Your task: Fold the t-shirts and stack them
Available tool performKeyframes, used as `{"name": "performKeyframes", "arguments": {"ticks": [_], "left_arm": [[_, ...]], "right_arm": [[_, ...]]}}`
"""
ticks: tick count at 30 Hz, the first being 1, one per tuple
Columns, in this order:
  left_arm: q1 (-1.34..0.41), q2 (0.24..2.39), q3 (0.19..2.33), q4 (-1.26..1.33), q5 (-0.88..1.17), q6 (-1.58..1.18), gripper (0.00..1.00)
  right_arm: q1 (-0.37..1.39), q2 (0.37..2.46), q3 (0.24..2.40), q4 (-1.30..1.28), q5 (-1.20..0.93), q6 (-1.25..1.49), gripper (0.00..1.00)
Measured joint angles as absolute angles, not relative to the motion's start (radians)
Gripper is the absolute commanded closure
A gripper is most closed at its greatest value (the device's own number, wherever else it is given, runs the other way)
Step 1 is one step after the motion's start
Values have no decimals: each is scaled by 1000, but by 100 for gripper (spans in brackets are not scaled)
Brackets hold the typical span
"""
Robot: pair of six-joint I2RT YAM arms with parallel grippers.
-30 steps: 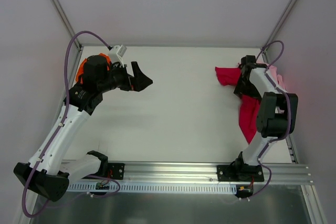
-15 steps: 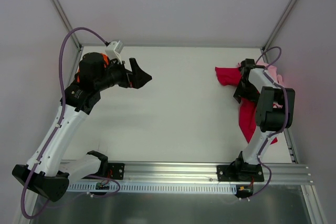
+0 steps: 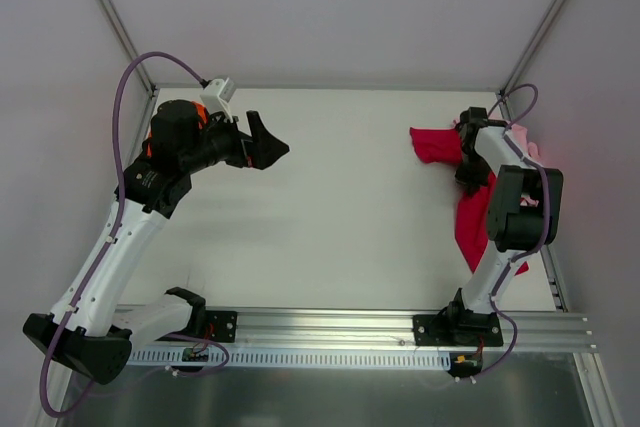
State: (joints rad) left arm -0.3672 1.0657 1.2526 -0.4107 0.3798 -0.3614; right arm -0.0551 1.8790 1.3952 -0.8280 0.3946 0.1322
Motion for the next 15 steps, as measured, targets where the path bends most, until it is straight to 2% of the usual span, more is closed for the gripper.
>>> {"name": "performKeyframes", "arguments": {"ticks": [5, 9, 11, 15], "left_arm": [[-367, 1066, 1253, -411, 380, -354, 1], [-367, 1067, 1252, -409, 381, -354, 1], [-367, 1067, 1248, -401, 380, -354, 1], [-367, 1067, 1223, -381, 355, -358, 1]], "right_arm": [[-55, 1877, 1397, -828, 370, 131, 99], [-21, 1868, 1413, -828, 265, 121, 99], [57, 1870, 1456, -838, 233, 118, 99], [329, 1914, 1645, -860, 159, 116, 99]]}}
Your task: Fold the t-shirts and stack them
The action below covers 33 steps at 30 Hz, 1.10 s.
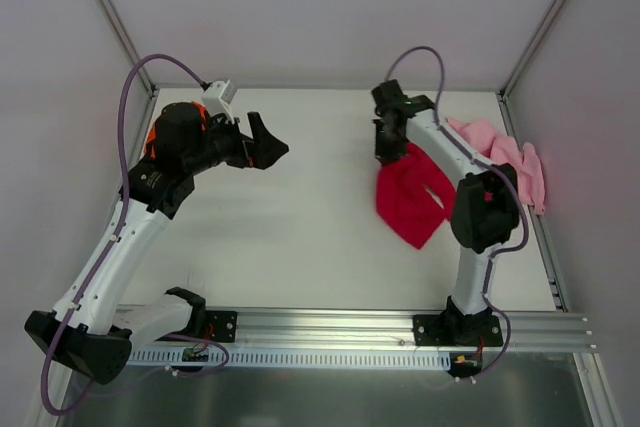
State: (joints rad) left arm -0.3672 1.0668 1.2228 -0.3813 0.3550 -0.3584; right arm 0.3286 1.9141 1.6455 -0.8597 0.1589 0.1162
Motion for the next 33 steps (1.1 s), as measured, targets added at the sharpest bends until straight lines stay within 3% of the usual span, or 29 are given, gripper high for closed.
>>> {"name": "performKeyframes", "arguments": {"ticks": [4, 9, 10, 11, 13, 16, 23, 33], "left_arm": [[-367, 1067, 1211, -376, 323, -367, 1], [-367, 1051, 1209, -354, 303, -378, 1], [-367, 1045, 1205, -350, 302, -378, 1], [-367, 1041, 1202, -348, 302, -378, 1], [-367, 1019, 1188, -345, 301, -379, 1], [-367, 1003, 1175, -341, 301, -383, 1], [-367, 993, 1149, -327, 307, -396, 1], [-367, 1115, 1098, -273, 373, -436, 1]], "right_arm": [[606, 2038, 1921, -926, 84, 113, 99], [786, 2167, 2158, -1016, 25, 111, 98], [797, 2176, 2178, -1033, 17, 110, 63], [799, 2178, 2184, -1047, 14, 110, 44], [789, 2178, 2184, -1076, 31, 97, 18], [758, 2156, 2120, -1078, 81, 81, 9], [652, 2043, 1899, -1047, 129, 75, 6], [435, 1957, 1897, -1061, 250, 78, 7]]}}
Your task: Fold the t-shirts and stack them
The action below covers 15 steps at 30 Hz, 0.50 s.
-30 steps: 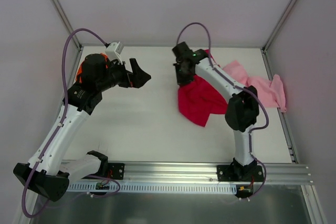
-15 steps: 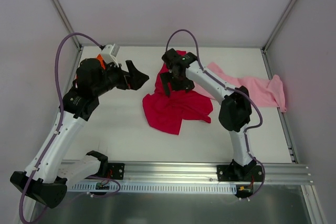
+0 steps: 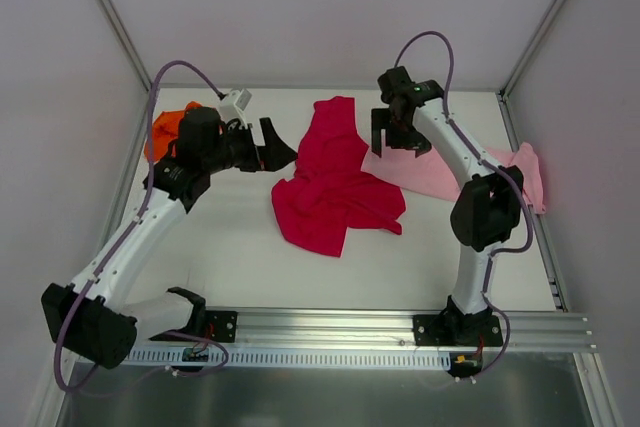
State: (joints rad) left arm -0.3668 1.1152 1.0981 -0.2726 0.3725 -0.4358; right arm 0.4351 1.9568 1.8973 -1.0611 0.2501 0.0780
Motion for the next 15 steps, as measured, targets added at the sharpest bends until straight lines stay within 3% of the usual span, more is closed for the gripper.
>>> {"name": "performKeyframes", "arguments": {"ticks": [9, 15], "left_arm": [[-367, 1466, 1194, -258, 445, -459, 1], [-367, 1755, 1511, -264, 484, -457, 1]], "right_arm": [[298, 1974, 1897, -1082, 262, 78, 11], [205, 2019, 1837, -1029, 173, 87, 11]]}}
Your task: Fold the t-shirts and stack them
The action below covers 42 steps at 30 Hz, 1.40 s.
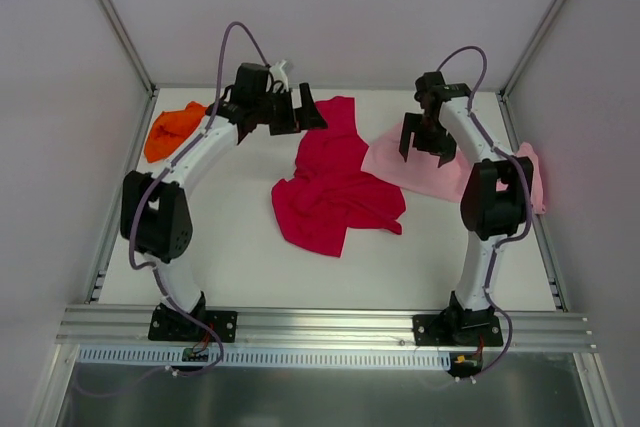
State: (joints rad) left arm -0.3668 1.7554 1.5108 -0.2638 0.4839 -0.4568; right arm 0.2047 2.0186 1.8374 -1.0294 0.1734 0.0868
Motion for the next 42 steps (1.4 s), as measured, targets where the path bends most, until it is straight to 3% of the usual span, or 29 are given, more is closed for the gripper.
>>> {"name": "performKeyframes", "arguments": {"ticks": [7, 10, 18, 29, 42], "left_arm": [[-367, 2140, 2030, -347, 506, -464, 1], [-367, 2246, 2114, -352, 515, -482, 1], [-389, 2384, 2115, -373, 585, -559, 1], [-444, 2390, 2104, -429, 513, -550, 1], [-437, 2221, 1730, -459, 381, -580, 5]], "right_arm": [[203, 1982, 1808, -1019, 92, 70, 11], [210, 1905, 1763, -1014, 70, 65, 11], [215, 1696, 1692, -1018, 59, 33, 10], [215, 1579, 1676, -1063, 39, 21, 10], [215, 1459, 1897, -1167, 71, -12, 9]]}}
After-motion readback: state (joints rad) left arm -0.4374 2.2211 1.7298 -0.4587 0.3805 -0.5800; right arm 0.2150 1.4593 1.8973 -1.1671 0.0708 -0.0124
